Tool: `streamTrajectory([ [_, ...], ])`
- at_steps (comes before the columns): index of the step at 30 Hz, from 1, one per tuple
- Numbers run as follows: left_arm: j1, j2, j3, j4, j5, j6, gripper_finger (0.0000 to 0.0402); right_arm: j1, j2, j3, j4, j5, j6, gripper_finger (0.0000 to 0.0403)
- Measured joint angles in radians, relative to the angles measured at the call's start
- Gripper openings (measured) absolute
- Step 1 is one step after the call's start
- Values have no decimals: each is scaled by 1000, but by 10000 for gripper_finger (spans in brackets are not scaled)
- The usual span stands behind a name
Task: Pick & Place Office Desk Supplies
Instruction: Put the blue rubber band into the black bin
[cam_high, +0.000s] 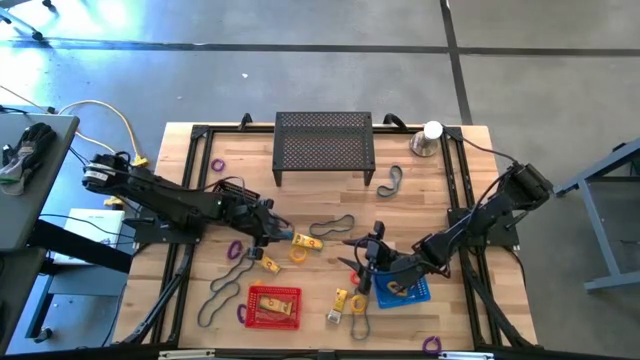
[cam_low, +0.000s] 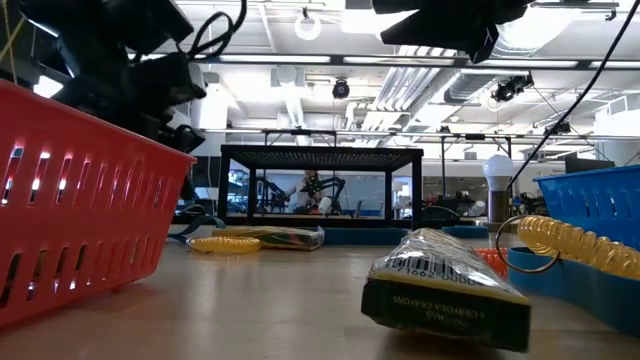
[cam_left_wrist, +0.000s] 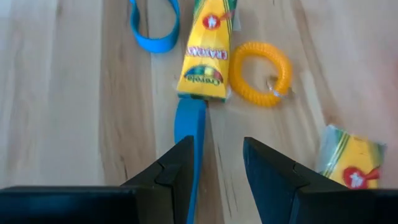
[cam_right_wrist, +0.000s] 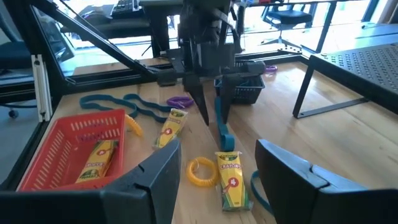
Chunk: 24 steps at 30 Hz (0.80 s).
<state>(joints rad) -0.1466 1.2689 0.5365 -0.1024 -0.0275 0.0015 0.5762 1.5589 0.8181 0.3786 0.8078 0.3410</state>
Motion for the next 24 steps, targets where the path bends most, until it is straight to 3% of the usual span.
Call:
streamTrajectory([
  [9,-66,106,0,107,-287,77,132,6,0,0,-7,-1,2,195],
  [24,-129,131,1,125,-305,77,132,6,0,0,-11,-30,6,195],
])
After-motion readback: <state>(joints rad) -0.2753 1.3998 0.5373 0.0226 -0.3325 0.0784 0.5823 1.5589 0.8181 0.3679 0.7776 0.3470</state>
